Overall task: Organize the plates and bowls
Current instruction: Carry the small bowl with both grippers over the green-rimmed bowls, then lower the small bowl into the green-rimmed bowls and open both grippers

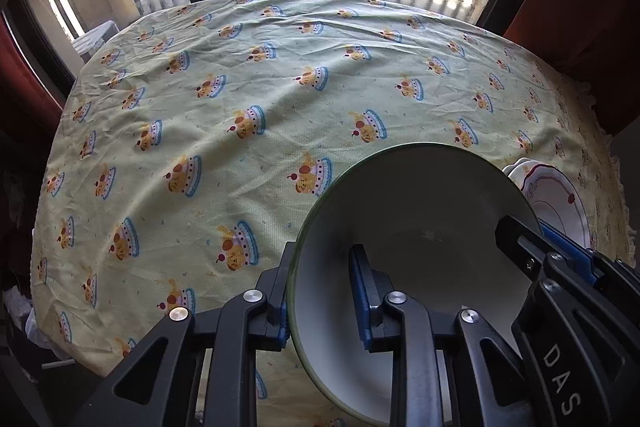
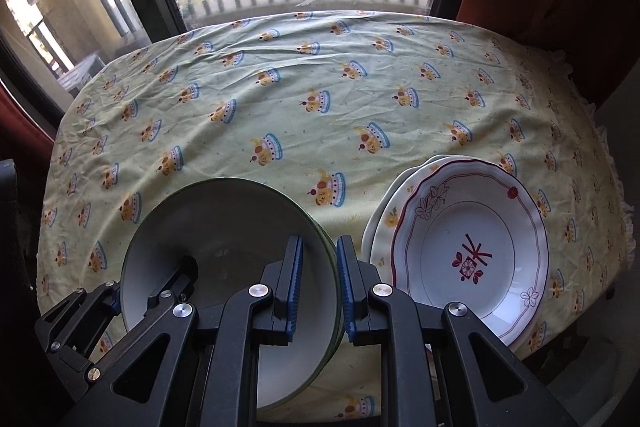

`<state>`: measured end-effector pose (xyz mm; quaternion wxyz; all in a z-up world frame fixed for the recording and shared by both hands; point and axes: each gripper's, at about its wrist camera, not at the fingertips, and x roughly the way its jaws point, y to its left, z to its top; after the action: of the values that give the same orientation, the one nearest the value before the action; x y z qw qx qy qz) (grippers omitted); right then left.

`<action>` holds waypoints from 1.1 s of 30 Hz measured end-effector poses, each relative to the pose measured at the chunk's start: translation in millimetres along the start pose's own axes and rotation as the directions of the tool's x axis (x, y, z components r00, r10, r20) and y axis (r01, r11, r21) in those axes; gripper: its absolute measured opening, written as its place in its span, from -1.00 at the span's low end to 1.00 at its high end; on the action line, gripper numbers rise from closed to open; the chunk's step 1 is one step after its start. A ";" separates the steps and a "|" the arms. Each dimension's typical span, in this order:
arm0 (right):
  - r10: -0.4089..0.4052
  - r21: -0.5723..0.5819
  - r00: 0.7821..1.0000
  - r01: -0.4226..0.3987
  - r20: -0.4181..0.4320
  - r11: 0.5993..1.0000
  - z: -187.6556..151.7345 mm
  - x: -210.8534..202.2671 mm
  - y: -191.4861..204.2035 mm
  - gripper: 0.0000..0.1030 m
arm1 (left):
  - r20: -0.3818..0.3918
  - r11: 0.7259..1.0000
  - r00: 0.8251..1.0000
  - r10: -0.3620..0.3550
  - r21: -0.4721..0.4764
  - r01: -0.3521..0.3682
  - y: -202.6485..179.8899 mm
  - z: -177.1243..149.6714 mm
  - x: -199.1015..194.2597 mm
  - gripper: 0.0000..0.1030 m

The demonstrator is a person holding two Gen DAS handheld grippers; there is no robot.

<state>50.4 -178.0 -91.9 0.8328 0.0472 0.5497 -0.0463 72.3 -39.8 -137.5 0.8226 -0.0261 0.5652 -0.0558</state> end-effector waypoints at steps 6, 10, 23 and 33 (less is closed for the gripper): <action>-0.016 0.049 1.000 0.015 0.014 0.999 -4.4 5.9 -8.2 -0.66 | 0.036 0.999 0.999 0.010 0.051 -0.012 -4.7 2.2 2.5 -0.56; -0.022 0.067 1.000 0.021 0.017 0.998 -4.7 7.9 -7.5 -0.63 | 0.033 0.998 0.999 -0.001 0.062 -0.002 -3.6 1.8 3.3 -0.55; 0.020 0.135 1.000 -0.021 0.010 0.991 -10.9 -2.8 -7.3 0.24 | 0.004 0.986 0.992 -0.124 0.113 0.122 9.6 4.3 -6.8 0.38; 0.019 0.236 0.999 -0.012 -0.026 0.972 -18.2 -5.4 -17.6 0.24 | -0.038 0.967 0.978 -0.206 0.144 0.209 16.9 4.5 8.9 0.61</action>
<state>29.4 -192.9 -94.5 0.8138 0.1506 0.5517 -0.1038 80.8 -24.2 -145.9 0.8055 -0.0238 0.5631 -0.1832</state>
